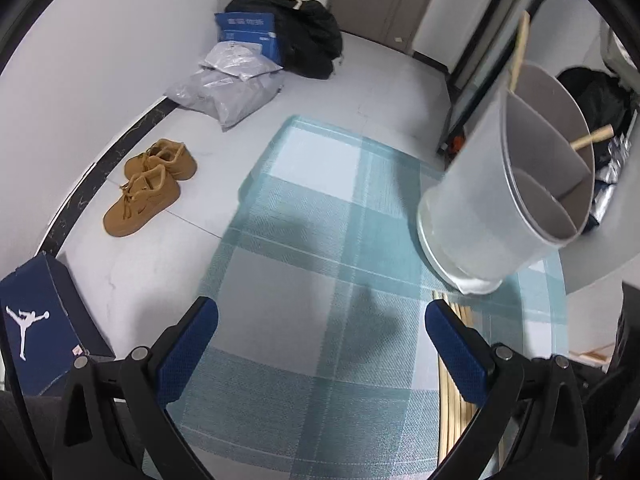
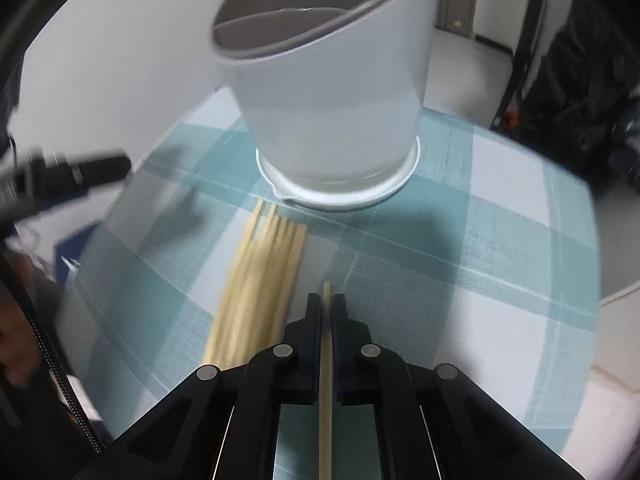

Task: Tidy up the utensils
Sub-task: 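Lift the chopstick with the right gripper while the left gripper grasps another chopstick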

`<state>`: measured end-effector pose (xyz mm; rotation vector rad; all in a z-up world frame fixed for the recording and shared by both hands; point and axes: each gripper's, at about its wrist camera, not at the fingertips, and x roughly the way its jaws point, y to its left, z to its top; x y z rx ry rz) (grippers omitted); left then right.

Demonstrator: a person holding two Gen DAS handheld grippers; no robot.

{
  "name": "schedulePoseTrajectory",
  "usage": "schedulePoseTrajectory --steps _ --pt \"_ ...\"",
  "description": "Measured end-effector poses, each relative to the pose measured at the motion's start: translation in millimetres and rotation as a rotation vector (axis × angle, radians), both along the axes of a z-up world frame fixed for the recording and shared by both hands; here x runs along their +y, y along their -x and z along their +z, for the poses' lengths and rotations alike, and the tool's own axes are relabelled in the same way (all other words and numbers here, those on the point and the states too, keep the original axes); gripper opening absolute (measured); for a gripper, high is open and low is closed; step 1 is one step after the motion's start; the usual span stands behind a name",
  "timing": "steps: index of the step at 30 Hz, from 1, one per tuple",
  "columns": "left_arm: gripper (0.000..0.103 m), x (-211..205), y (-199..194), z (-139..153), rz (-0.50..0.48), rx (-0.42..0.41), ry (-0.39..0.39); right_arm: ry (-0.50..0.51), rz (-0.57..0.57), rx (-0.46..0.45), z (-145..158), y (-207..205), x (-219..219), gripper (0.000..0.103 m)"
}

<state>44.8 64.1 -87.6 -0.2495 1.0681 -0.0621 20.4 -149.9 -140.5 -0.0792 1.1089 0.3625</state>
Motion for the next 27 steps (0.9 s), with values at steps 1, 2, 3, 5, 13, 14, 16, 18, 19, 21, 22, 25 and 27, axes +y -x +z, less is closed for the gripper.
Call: schedulePoseTrajectory --steps 1,2,3,5,13,14,16,18,19,21,22,25,27 --pt "0.102 -4 1 -2 -0.008 0.000 -0.009 -0.019 -0.004 0.006 0 -2 0 0.004" --pt "0.102 -6 2 -3 -0.016 0.004 -0.015 -0.029 -0.014 0.001 2 -3 -2 0.004" --pt "0.102 -10 1 -4 -0.025 0.011 -0.019 -0.041 -0.028 -0.005 4 -3 -5 0.004" --pt "0.102 -19 1 -6 -0.054 0.026 -0.022 -0.077 -0.052 0.003 7 -5 -11 0.004" --pt "0.102 -45 -3 -9 -0.105 0.044 -0.092 -0.212 -0.120 -0.051 30 -1 -37 0.004" --pt "0.102 -49 -3 -11 -0.110 0.050 -0.102 -0.223 -0.130 -0.059 32 0 -41 0.004" --pt "0.102 -53 -4 -14 -0.118 0.060 -0.118 -0.246 -0.151 -0.077 37 5 -49 0.004" --pt "0.102 -57 -5 -17 -0.116 0.070 -0.131 -0.269 -0.174 -0.092 42 6 -58 0.004" --pt "0.102 -59 -5 -19 -0.107 0.077 -0.139 -0.282 -0.179 -0.093 43 8 -61 0.004" --pt "0.102 -58 -7 -24 -0.088 0.099 -0.131 -0.311 -0.188 -0.086 43 5 -71 0.004" --pt "0.102 -58 -9 -28 -0.081 0.124 -0.124 -0.314 -0.190 -0.086 43 5 -73 0.004" --pt "0.102 -59 -11 -31 -0.065 0.134 -0.153 -0.313 -0.185 -0.092 45 11 -75 0.004" --pt "0.102 -62 -13 -32 -0.072 0.135 -0.199 -0.304 -0.177 -0.097 47 12 -74 0.004"
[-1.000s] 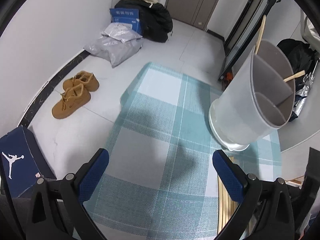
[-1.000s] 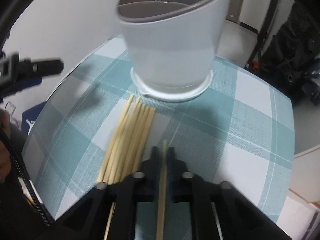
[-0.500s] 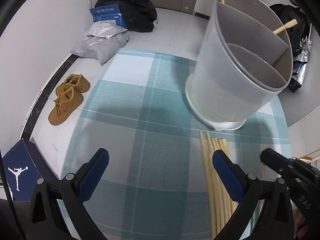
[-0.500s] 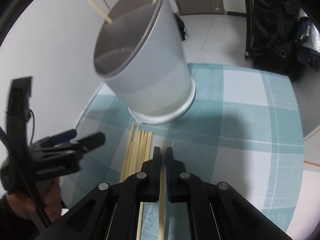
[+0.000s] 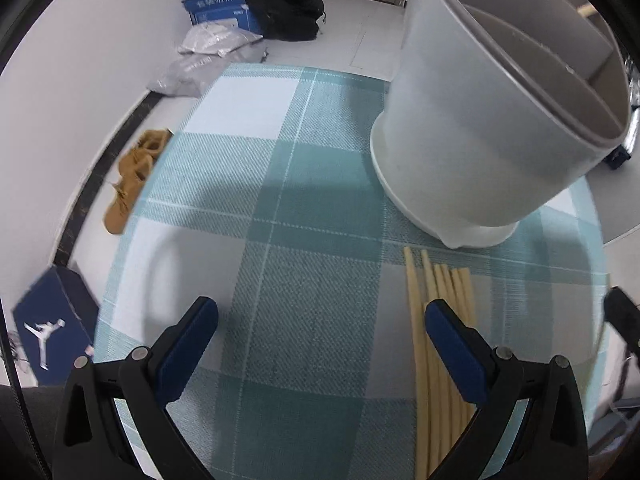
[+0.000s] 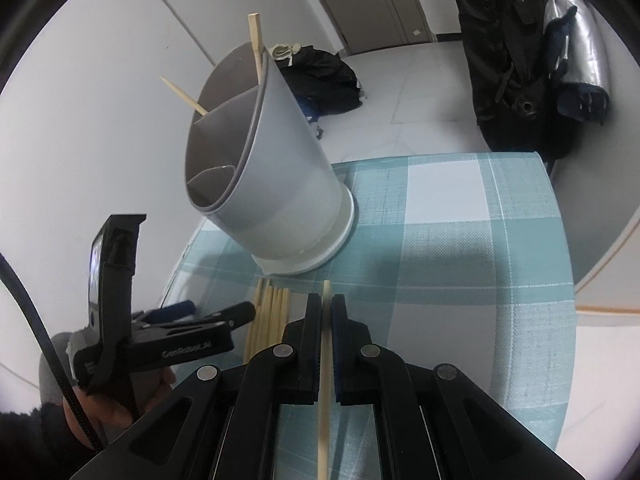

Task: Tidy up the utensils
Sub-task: 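Lift the chopstick with the right gripper while the left gripper grasps another chopstick, then raise both held chopsticks above the white holder's opening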

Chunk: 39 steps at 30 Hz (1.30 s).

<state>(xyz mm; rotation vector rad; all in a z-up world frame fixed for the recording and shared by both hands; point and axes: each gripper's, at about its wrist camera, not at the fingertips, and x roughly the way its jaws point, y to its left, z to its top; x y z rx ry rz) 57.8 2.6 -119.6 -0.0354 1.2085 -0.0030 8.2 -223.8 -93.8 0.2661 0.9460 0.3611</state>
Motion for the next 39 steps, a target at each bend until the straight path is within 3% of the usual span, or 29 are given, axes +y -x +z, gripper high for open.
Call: schedulePoseTrajectory --steps 8,13,16,18,21,23,26,33,39 --pt "0.101 1 -5 -4 0.011 -0.004 -0.024 0.000 -0.013 0.000 0 -2 -9 0.004" --pt "0.093 3 -9 -4 0.006 -0.009 -0.018 0.000 -0.025 0.016 -4 -4 -13 0.004" --pt "0.080 -4 -6 -1 -0.041 -0.019 -0.017 0.009 -0.019 0.018 -6 -4 -10 0.004" --pt "0.060 -8 -6 2 -0.063 -0.023 -0.015 0.018 -0.010 0.010 -5 -3 -6 0.004" --pt "0.038 -15 -7 5 -0.107 -0.014 -0.012 0.019 -0.005 0.003 -2 -1 -3 0.004" --pt "0.031 -16 -8 5 -0.113 -0.010 0.002 0.027 -0.005 -0.007 -1 -1 -1 0.004" --pt "0.005 -15 -10 5 -0.120 0.003 0.018 0.035 -0.006 -0.006 -2 -2 2 0.004" --pt "0.002 -9 -8 8 -0.095 0.009 0.066 0.026 -0.020 -0.019 5 -3 6 0.004" --pt "0.002 -8 4 30 -0.102 -0.092 0.111 0.031 -0.056 -0.060 13 3 8 0.004"
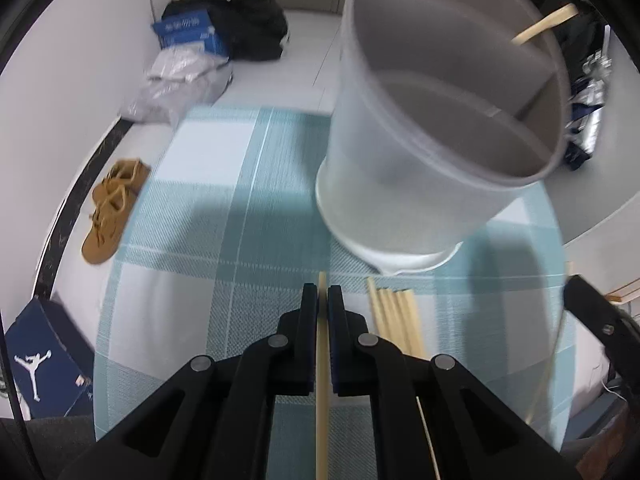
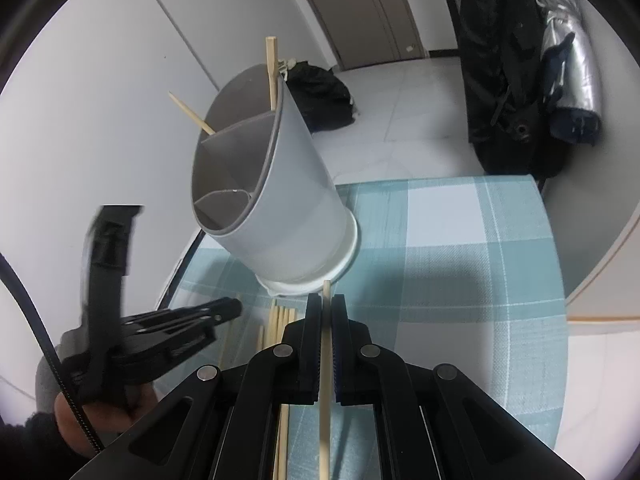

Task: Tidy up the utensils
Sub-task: 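Raise both held chopsticks above the white holder's opening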

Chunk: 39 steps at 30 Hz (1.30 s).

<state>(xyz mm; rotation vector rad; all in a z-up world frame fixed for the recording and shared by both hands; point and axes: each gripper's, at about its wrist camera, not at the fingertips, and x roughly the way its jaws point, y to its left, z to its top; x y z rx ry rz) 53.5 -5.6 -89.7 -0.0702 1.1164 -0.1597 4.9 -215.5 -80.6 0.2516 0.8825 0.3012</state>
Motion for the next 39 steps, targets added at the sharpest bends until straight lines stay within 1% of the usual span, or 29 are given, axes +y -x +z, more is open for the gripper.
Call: schedulePoseTrajectory --steps 3,7,12,18,20,22,24,26,29,33,37,39 --pt "0.002 0 11 15 -0.013 -0.068 0.022 0.000 -0.016 -0.019 2 5 1 0.004" --pt "0.002 -1 25 31 -0.036 -0.132 0.061 0.006 -0.030 -0.054 8 14 2 0.004" --pt "0.002 -1 36 48 -0.074 -0.206 0.081 -0.001 -0.038 -0.115 22 30 4 0.004" --pt "0.002 4 50 69 -0.101 -0.253 0.129 -0.008 -0.057 -0.177 37 43 3 0.004" --pt "0.002 5 55 73 -0.114 -0.257 0.145 -0.008 -0.059 -0.198 42 48 5 0.004" --pt "0.002 3 60 76 -0.137 -0.251 0.149 -0.002 -0.055 -0.218 46 52 8 0.004" --pt "0.002 2 66 82 -0.154 -0.268 0.142 0.008 -0.047 -0.229 51 56 12 0.004" --pt "0.002 3 70 87 -0.162 -0.284 0.151 0.002 -0.039 -0.232 56 58 16 0.004" --pt "0.002 6 75 97 -0.185 -0.297 0.218 0.032 -0.025 -0.253 65 57 26 0.004" --pt "0.002 4 77 108 -0.202 -0.323 0.206 0.045 -0.023 -0.277 69 59 33 0.004" --pt "0.002 6 71 112 -0.209 -0.311 0.206 0.047 -0.035 -0.280 68 59 34 0.004" --pt "0.002 7 70 116 -0.220 -0.322 0.193 0.039 -0.044 -0.276 67 58 32 0.004"
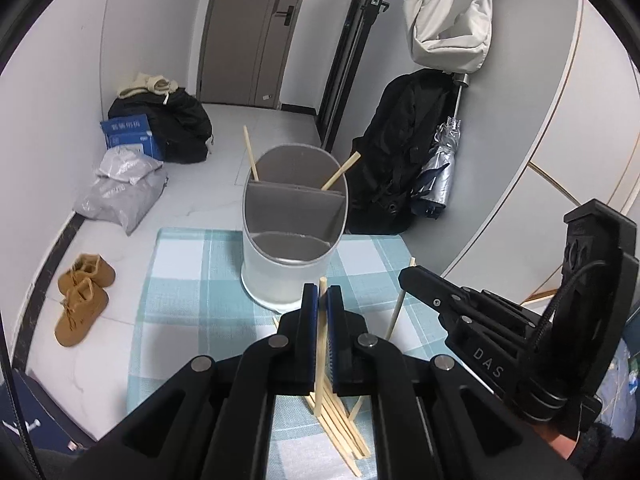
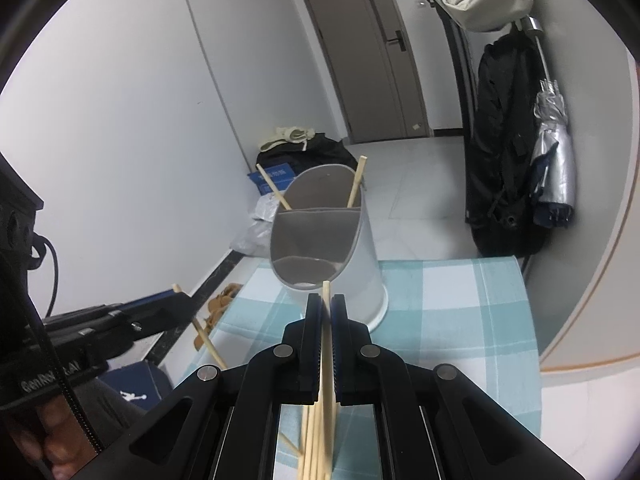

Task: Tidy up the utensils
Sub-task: 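Raise both held chopsticks above the white holder's opening, then drop the chopsticks into the holder and open both grippers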

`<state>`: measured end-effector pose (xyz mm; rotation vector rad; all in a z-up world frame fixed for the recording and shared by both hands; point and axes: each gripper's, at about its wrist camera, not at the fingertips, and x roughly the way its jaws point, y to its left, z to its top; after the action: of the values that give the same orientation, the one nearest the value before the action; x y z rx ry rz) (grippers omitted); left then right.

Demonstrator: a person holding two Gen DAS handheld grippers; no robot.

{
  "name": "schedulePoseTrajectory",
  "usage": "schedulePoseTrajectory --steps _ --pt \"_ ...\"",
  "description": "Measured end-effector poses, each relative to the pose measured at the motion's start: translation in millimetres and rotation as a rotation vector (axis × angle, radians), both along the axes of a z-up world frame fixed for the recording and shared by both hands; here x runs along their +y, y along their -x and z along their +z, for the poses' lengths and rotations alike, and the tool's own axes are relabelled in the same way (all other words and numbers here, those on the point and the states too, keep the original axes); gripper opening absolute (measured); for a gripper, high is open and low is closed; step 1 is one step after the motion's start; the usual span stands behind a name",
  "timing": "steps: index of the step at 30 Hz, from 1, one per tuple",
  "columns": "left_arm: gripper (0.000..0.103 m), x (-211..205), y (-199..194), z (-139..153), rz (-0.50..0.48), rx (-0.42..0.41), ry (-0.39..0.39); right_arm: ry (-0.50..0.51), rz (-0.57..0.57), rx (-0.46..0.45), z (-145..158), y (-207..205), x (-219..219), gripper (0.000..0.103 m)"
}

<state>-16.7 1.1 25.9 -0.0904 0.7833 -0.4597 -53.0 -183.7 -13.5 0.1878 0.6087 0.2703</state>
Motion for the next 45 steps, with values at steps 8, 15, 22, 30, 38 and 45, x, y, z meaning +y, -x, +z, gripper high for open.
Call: schedulePoseTrajectory --steps 8,15,22,30,38,45 --pt "0.002 -4 2 19 -0.048 -0.032 -0.014 -0.021 -0.008 -0.050 15 -2 -6 0.004" --pt "0.002 -10 -8 42 -0.082 -0.034 -0.021 -0.043 -0.006 -0.084 40 -16 -5 0.004" --pt "0.002 -8 -31 69 -0.074 -0.062 0.005 -0.085 -0.016 -0.110 72 -36 -9 0.004" --pt "0.002 -8 -67 95 -0.069 -0.097 0.034 -0.124 -0.016 -0.160 114 -71 -17 0.004" --pt "0.002 -17 -100 106 -0.060 -0.107 0.029 -0.109 -0.026 -0.220 145 -118 -19 0.004" --pt "0.002 -20 -119 116 -0.054 -0.138 0.013 -0.096 -0.041 -0.257 150 -152 -17 0.004"
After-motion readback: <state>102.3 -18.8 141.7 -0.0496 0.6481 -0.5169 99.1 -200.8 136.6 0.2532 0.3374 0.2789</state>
